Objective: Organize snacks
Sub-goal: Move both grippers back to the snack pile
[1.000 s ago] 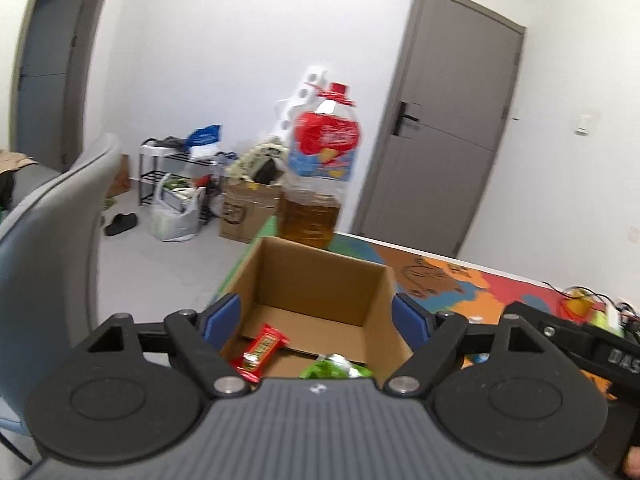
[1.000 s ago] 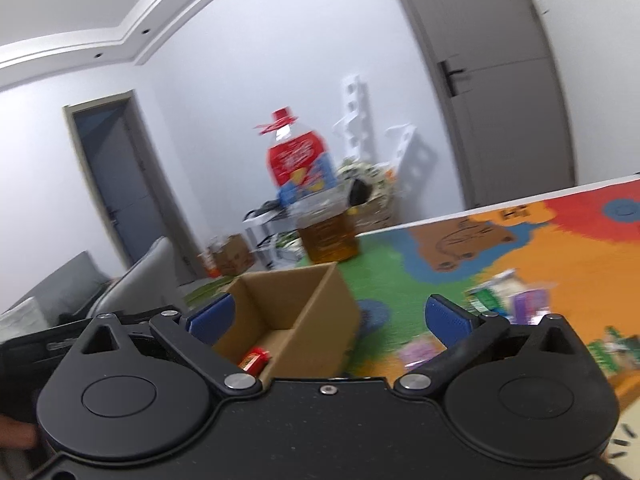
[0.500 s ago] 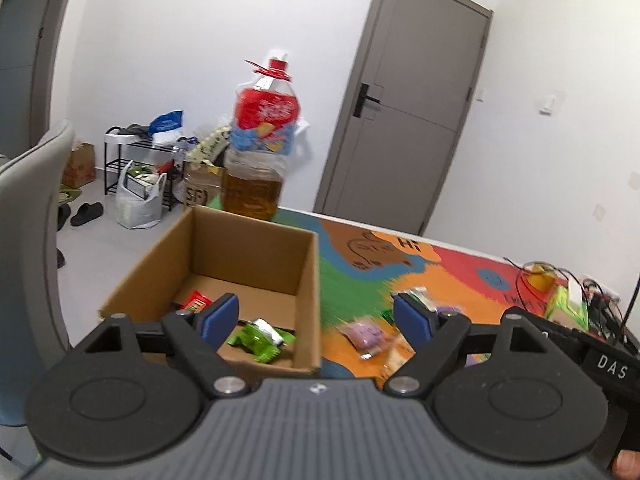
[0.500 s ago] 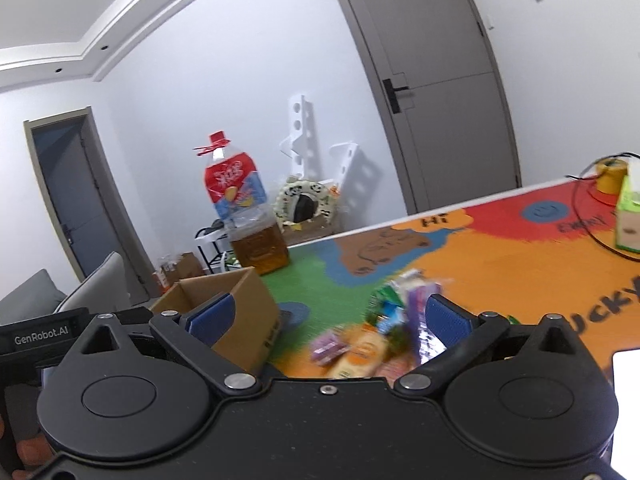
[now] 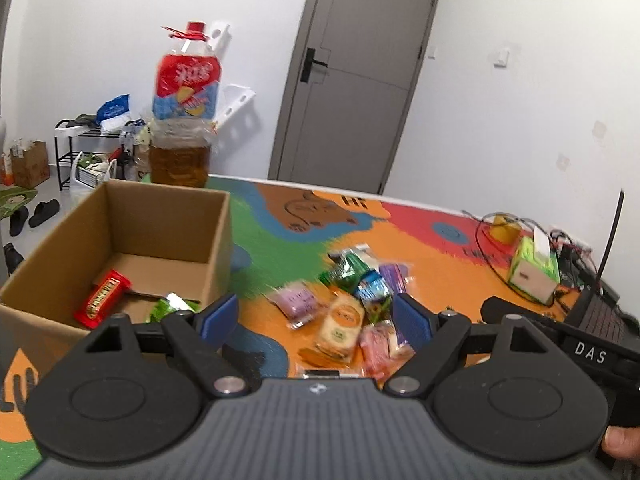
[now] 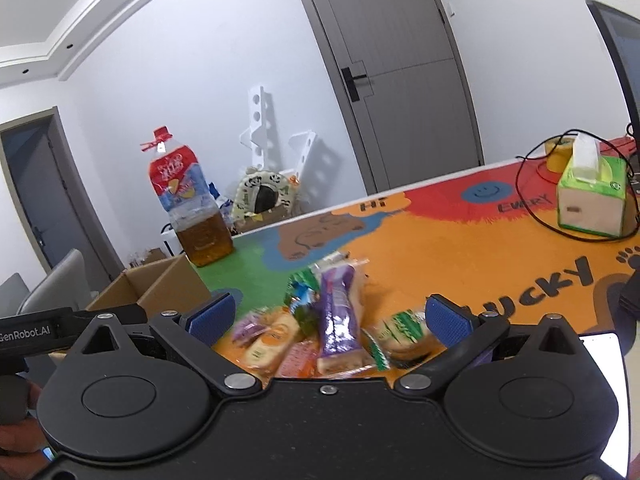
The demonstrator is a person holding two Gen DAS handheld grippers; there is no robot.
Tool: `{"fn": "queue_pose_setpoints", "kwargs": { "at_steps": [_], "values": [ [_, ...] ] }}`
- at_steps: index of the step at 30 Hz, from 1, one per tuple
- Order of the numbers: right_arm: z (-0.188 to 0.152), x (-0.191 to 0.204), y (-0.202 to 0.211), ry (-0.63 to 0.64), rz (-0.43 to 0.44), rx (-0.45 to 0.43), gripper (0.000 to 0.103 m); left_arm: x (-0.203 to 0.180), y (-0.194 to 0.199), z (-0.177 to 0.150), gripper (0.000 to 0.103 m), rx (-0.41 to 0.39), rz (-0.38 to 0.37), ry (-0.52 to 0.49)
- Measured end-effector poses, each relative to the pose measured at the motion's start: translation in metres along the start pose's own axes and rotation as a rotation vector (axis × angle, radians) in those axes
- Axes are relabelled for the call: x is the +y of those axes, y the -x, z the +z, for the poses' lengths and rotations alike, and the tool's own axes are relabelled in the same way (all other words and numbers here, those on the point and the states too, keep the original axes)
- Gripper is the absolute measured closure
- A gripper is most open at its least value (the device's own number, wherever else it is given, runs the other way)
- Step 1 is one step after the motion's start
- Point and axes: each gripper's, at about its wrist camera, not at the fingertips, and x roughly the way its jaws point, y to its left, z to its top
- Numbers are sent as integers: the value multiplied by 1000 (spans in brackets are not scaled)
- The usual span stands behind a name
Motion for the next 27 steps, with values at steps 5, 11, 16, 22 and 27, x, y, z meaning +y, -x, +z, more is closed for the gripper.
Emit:
{"fn": "queue_pose_setpoints", "kwargs": {
  "at_steps": [5,11,16,22,27],
  "values": [
    [-8,-11,-7,-5,-5,31,1,-8,-14,-10,21,25,-14,-5],
    [-18,-23,-20,-21,-23,73,11,-17,-32,-22,24,70,-22,-3],
    [-22,-36,-28,-42,-42,84,13,-22,-46,-34,25,100,-18,-4],
    [-26,-44,-35,-49,-45,94,13,-22,-63,-44,27,134,10,0],
    [-29,-45,-42,-39,-45,108,12,-19,-75,-52,27,160,32,1]
  ]
}}
